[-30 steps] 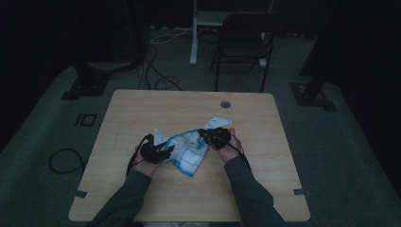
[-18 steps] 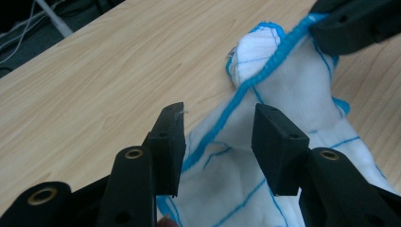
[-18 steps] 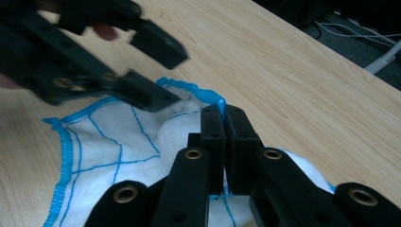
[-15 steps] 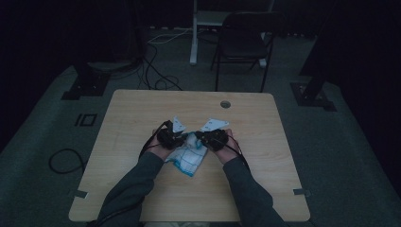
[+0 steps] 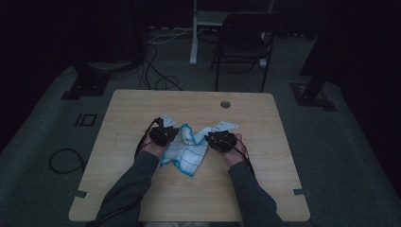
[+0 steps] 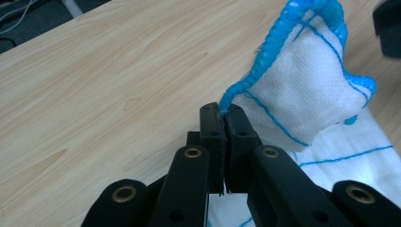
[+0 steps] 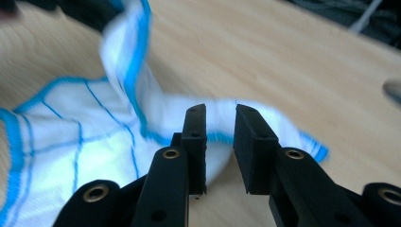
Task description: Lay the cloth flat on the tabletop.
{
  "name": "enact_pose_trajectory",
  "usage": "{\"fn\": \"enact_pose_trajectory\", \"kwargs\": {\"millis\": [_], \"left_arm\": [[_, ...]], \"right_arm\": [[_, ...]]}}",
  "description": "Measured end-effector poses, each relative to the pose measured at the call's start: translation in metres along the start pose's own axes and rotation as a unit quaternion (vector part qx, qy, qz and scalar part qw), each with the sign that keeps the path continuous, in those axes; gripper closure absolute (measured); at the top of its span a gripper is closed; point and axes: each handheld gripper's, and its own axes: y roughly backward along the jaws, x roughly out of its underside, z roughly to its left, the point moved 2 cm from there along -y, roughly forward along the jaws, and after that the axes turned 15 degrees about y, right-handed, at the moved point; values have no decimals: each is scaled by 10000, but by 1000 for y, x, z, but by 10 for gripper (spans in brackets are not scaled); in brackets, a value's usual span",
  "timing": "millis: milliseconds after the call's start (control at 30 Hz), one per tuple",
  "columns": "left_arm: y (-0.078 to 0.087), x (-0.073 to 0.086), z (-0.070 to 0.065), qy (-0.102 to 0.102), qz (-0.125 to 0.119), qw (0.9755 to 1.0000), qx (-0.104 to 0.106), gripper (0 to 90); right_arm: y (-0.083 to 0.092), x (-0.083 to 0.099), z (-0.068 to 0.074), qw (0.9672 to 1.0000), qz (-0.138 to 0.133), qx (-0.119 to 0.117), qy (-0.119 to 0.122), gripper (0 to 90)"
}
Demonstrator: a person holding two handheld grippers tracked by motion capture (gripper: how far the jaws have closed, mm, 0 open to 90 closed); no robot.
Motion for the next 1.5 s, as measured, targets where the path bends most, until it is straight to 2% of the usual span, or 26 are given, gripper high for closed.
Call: {"fn": "enact_pose_trajectory", "kwargs": {"millis": [100, 200, 233, 267, 300, 333, 367, 400, 433, 533, 567, 633, 667, 700, 733, 867, 933, 1133, 1200, 1233, 1267, 1400, 1500], "left_arm": [[1, 0, 6, 120, -12, 9999, -26, 886], [1, 0, 9, 207, -30, 9998, -42, 886], [1, 0, 12, 305, -57, 9995, -39, 886], [1, 0, 12, 305, -57, 9995, -39, 886], [1, 0, 16, 397, -77, 9992, -57, 886], [1, 0, 16, 397, -77, 9992, -57, 886], [2, 0, 20, 466, -74, 9989, -65, 886], [2, 0, 20, 466, -74, 9989, -65, 886], [2, 0, 25, 589, -90, 9982, -85, 886], [3, 0, 29, 679, -100, 9976, -80, 886], [3, 1, 34, 779, -121, 9968, -99, 886], [3, 1, 34, 779, -121, 9968, -99, 886], [3, 2, 41, 903, -106, 9958, -100, 886], [3, 3, 43, 963, -105, 9952, -103, 886], [3, 5, 48, 1035, -85, 9945, -129, 887], [3, 9, 57, 1198, -64, 9927, -142, 887], [2, 14, 67, 1401, -11, 9901, -130, 887], [-3, 22, 77, 1563, 167, 9873, -219, 888], [-5, 24, 78, 1599, 202, 9866, -242, 885], [-7, 27, 79, 1688, 247, 9849, -292, 852], [-7, 28, 79, 1693, 250, 9848, -306, 826], [1, 31, 74, 1663, 202, 9852, -355, 745], [11, 35, 65, 1634, 118, 9862, -256, 731]], "right_arm": [[-10, 15, 0, 9995, 224, -34, -240, 749], [-15, 20, -1, 9990, 296, -46, -324, 744], [-19, 24, -2, 9982, 341, -88, -475, 734], [-19, 24, -2, 9982, 341, -88, -475, 734], [-23, 27, -5, 9973, 291, -160, -662, 720], [-23, 27, -5, 9973, 291, -160, -662, 720], [-26, 28, -6, 9956, 232, -283, -860, 709], [-26, 28, -6, 9956, 232, -283, -860, 709], [-30, 28, -6, 9940, 203, -390, -1003, 695], [-34, 27, -5, 9929, 196, -496, -1062, 686], [-38, 25, -3, 9919, 169, -576, -1116, 687], [-39, 24, -3, 9918, 173, -584, -1128, 687], [-45, 20, 1, 9913, 182, -686, -1106, 813], [-45, 20, 1, 9913, 182, -686, -1106, 813], [-46, 17, 4, 9924, 209, -653, -1019, 875], [-44, 14, 7, 9942, 217, -578, -876, 888], [-42, 14, 6, 9943, 198, -559, -882, 889], [-36, 11, 7, 9949, 129, -580, -816, 891], [-35, 10, 8, 9949, 111, -589, -809, 891], [-36, 7, 12, 9951, 101, -614, -771, 890], [-36, 6, 13, 9952, 108, -609, -759, 889], [-38, 6, 15, 9950, 113, -633, -761, 887], [-38, 5, 15, 9949, 89, -639, -773, 887]]}}
